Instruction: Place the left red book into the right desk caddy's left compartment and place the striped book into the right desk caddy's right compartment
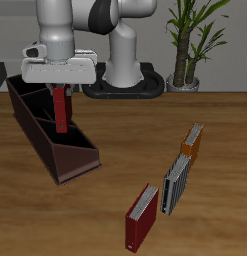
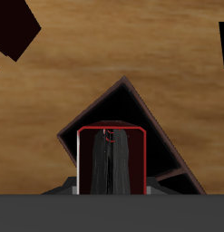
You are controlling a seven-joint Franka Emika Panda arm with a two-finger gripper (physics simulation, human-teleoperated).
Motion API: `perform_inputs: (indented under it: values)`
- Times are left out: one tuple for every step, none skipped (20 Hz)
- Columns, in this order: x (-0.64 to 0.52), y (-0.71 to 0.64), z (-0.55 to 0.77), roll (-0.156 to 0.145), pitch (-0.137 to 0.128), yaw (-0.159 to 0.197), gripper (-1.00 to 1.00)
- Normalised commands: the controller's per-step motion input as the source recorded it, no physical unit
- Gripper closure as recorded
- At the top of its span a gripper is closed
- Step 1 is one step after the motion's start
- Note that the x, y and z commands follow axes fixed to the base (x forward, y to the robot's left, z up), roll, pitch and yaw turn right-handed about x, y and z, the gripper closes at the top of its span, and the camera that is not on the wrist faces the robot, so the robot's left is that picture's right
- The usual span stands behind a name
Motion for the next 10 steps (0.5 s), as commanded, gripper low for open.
perform_inputs:
  values:
    - [0.02, -0.03, -0.19, -0.015, 0.009, -0.016, 1.00]
    - [0.04, -0.04, -0.18, 0.014, 0.018, -0.047, 1.00]
    - [0.13, -0.04, -0.33, -0.003, 0.047, 0.021, 1.00]
    - [0.09, -0.07, -0.27, -0.025, 0.038, -0.019, 1.00]
    - [0.06, -0.06, -0.21, 0.000, 0.030, -0.004, 1.00]
    - [0.03, -0.06, -0.13, -0.002, 0.013, -0.034, 1.00]
    - [-0.04, 0.03, 0.00, 0.000, 0.000, 0.000, 1.00]
    - [0.06, -0.06, -0.20, -0.029, 0.013, -0.026, 1.00]
    - [0.05, -0.03, -0.20, 0.004, 0.027, -0.029, 1.00]
    - [0.05, -0.05, -0.20, -0.029, 0.017, 0.009, 1.00]
